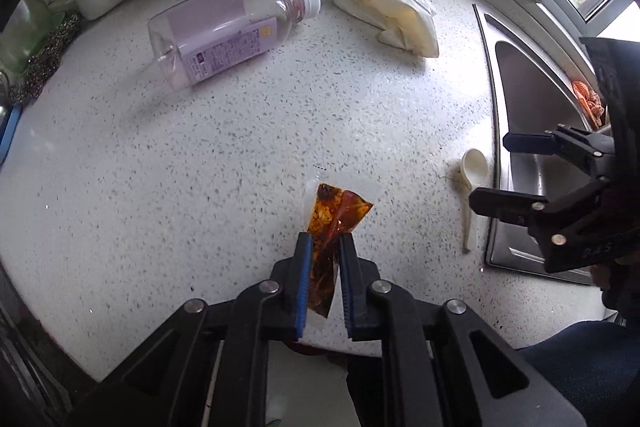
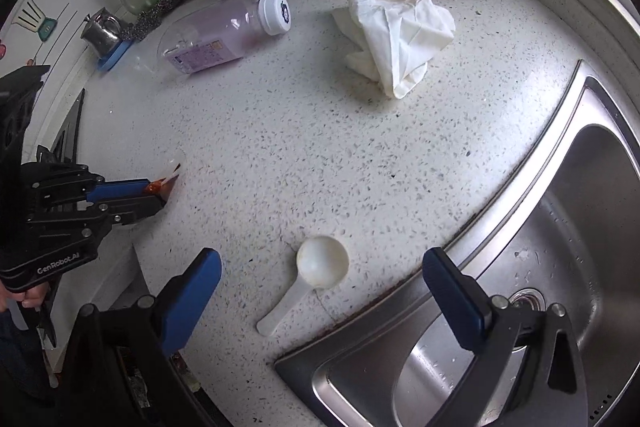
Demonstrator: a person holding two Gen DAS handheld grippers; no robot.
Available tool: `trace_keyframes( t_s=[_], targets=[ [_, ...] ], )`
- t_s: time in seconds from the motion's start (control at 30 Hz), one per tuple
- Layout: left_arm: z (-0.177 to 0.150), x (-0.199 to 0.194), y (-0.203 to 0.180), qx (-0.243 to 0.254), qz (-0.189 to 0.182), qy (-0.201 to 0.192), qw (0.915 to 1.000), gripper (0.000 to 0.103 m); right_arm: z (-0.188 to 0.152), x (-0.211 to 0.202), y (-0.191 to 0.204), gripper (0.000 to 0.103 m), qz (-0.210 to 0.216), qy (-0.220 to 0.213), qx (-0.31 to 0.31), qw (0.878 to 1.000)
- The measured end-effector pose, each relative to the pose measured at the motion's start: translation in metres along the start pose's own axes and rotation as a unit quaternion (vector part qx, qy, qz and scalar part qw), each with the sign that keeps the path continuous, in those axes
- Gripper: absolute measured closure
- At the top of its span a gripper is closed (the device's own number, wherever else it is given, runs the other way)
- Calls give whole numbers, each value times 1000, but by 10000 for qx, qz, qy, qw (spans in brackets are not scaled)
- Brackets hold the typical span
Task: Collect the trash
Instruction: 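Close the left tool on the red sauce sachet, then grasp the white measuring scoop with the right tool while the left tool holds the sachet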
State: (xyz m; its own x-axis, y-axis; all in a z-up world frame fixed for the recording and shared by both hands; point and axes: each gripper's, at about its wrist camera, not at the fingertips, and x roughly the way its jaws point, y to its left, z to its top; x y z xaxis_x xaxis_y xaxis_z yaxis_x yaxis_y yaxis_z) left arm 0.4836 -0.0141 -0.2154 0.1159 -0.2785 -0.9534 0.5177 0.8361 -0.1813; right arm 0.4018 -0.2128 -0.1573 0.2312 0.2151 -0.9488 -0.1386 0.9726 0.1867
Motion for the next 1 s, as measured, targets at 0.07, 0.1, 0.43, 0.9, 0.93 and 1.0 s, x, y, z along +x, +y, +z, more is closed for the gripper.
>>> trace_keyframes(
  t_s=[0.07, 0.1, 0.43, 0.9, 0.93, 1.0],
  targets=[
    [-10, -8, 0, -109, 0, -55, 9999, 91, -2, 6, 4, 13, 54, 89, 21, 9999],
    [-14, -11, 1, -157, 19, -72, 9998, 91, -3, 10, 5, 14, 66, 145, 45, 9999],
    [-43, -24, 12, -428, 233, -63, 9988, 91, 0, 19, 21, 43, -323, 85, -435, 9985],
    [-42, -21, 7, -533, 337, -89, 9980, 91, 6, 32, 48, 74, -200, -7, -1201, 9926],
    [-44, -21, 7, -527, 345, -81, 9980, 91, 8, 36, 55, 74, -196, -16, -1221, 9923],
    [-47, -23, 5, -533, 348, -88, 9979, 91, 12, 38, 54, 75, -163, -19, -1185, 9928]
  ],
)
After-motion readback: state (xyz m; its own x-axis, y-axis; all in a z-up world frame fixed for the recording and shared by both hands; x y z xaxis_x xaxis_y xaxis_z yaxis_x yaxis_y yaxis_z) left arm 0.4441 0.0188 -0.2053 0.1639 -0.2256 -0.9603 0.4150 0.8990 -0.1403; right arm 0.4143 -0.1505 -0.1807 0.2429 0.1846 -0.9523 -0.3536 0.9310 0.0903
